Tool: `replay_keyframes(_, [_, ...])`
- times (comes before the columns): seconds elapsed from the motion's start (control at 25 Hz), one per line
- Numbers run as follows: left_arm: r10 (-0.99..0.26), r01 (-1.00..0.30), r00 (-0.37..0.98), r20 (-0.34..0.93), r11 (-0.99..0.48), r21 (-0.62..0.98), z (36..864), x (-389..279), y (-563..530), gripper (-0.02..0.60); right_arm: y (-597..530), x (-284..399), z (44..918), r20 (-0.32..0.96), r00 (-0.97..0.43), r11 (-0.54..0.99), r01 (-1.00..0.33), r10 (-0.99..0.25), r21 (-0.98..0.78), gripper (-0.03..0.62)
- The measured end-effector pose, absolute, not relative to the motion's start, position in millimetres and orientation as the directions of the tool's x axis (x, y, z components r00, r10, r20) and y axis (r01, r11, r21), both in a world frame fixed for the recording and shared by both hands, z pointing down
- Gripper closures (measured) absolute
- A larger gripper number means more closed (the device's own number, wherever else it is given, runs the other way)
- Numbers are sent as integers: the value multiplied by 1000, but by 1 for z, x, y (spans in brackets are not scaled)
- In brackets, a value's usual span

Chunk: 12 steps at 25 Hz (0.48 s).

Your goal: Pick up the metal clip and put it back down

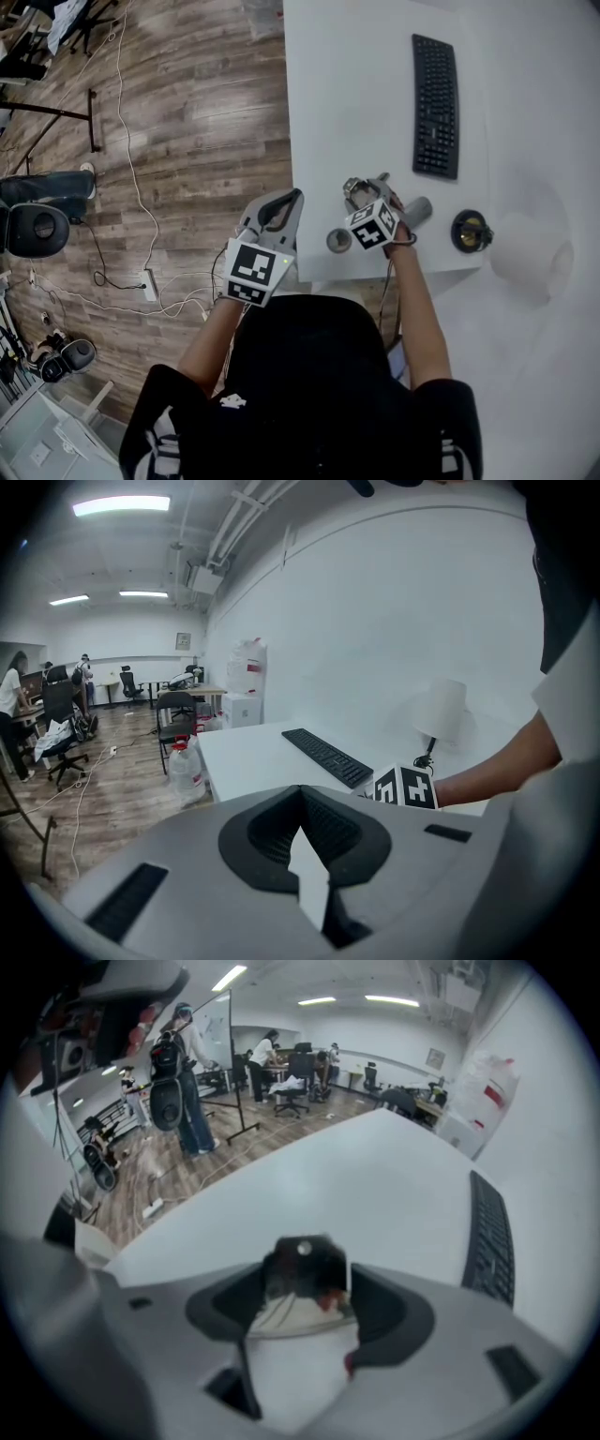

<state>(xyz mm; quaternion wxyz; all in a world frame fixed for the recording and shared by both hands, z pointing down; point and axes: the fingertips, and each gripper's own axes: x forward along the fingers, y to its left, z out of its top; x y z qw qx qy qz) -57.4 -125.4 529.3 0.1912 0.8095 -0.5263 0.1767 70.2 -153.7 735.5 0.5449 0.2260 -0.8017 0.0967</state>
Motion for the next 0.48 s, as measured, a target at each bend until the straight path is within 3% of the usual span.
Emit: replay_keyframes(0.48, [-804,-923,377,460,-370,111,513,-65,-124,557,-150,67,702,895,-338,844,-531,-291,74,307])
